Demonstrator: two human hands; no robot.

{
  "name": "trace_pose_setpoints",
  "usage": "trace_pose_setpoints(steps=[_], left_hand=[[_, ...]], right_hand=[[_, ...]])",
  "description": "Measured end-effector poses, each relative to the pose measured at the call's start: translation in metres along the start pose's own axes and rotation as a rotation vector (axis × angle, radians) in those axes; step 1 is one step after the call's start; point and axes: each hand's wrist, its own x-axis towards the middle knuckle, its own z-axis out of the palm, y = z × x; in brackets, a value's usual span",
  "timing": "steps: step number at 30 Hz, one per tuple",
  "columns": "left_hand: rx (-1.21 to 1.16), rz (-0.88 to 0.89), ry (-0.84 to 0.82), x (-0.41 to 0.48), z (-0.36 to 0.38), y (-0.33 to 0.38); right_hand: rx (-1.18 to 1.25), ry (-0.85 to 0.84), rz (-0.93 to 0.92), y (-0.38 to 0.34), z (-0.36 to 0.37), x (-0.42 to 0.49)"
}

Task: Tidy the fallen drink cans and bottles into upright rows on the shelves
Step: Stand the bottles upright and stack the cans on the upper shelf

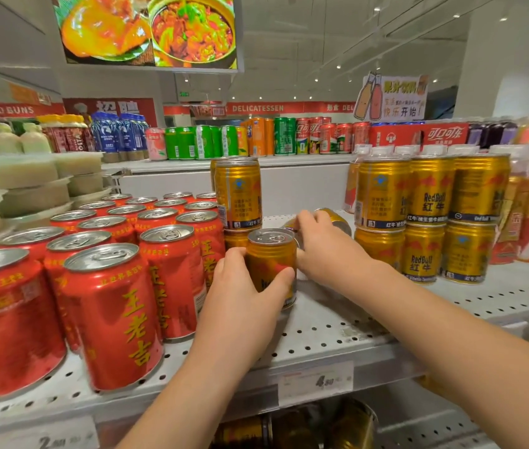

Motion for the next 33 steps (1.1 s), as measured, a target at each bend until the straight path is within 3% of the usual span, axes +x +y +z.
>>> trace_pose_setpoints(steps=[4, 9, 13, 15, 19, 24, 27, 33], left_hand=[[0.010, 0.007, 0.012, -0.001, -0.001, 0.001], [0.067, 0.014, 0.030, -0.002, 0.000, 0.002], [0.077, 0.015, 0.018, -0.003, -0.001, 0.001], [0.067, 0.010, 0.015, -0.003, -0.001, 0.001], [0.046, 0.002, 0.008, -0.003, -0.002, 0.002], [0.032, -0.001, 0.004, -0.003, -0.001, 0.002], [0.021, 0.003, -0.012, -0.001, -0.001, 0.001], [-0.052, 0.013, -0.047, 0.000, -0.002, 0.001]], right_hand=[[0.203, 0.039, 0.157, -0.010, 0.000, 0.020], [0.196, -0.141, 0.428, -0.017, 0.002, 0.054], [0.258, -0.454, 0.371, -0.013, -0.015, 0.056], [0.390, -0.508, 0.382, -0.007, -0.022, 0.049], [0.677, -0.397, 0.373, -0.002, -0.028, 0.030], [1.053, 0.000, 0.240, -0.007, -0.042, 0.008], [0.985, 0.140, 0.075, -0.004, -0.055, -0.012], [0.814, 0.161, -0.154, -0.008, -0.047, -0.038]])
